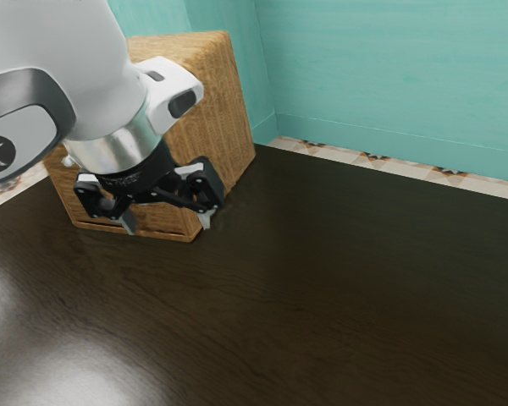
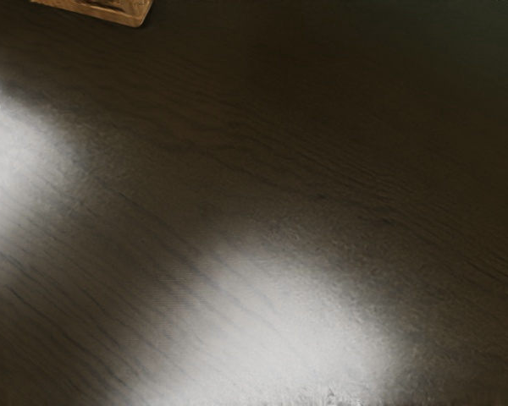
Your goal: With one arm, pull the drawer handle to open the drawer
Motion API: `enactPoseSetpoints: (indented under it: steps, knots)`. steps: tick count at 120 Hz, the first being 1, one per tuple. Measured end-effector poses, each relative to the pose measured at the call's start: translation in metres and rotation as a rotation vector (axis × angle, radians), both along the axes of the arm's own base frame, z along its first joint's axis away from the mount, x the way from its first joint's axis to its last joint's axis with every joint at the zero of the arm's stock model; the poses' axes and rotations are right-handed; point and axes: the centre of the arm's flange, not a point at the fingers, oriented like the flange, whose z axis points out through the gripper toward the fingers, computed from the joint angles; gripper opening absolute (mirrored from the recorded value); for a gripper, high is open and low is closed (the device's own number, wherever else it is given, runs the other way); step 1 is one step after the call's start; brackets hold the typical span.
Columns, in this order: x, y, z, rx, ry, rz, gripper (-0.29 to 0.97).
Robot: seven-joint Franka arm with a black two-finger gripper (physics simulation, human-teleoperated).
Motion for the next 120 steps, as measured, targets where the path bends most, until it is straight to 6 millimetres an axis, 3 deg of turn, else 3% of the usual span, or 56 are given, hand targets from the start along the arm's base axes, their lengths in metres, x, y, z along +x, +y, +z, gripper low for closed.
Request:
enactPoseSetpoints:
  steps: [6, 13, 19, 31, 43, 51, 57, 71, 75, 83, 89, 102, 109, 120]
  knots:
    - [-0.018, 0.051, 0.014, 0.004, -0.031, 0.058, 0.68]
    - [-0.035, 0.091, 0.031, -0.002, -0.082, 0.096, 0.68]
    - [-0.041, 0.114, 0.037, -0.017, -0.125, 0.117, 0.68]
    - [-0.027, 0.146, 0.021, -0.078, -0.202, 0.125, 0.68]
    - [-0.021, 0.136, 0.029, -0.144, -0.312, 0.15, 0.68]
    - [-0.033, 0.138, 0.043, -0.192, -0.387, 0.213, 0.68]
    - [-0.038, 0.135, 0.035, -0.215, -0.384, 0.261, 0.68]
    - [-0.061, 0.151, 0.028, -0.239, -0.336, 0.401, 0.68]
    - [-0.061, 0.151, 0.013, -0.243, -0.295, 0.433, 0.68]
    - [-0.063, 0.149, -0.04, -0.225, -0.132, 0.5, 0.68]
    - [-0.069, 0.152, -0.058, -0.233, -0.038, 0.558, 0.68]
    - [-0.045, 0.127, -0.019, -0.227, 0.0, 0.613, 0.68]
    - [-0.045, 0.121, 0.002, -0.261, -0.009, 0.665, 0.68]
    - [-0.05, 0.112, 0.016, -0.295, -0.009, 0.756, 0.68]
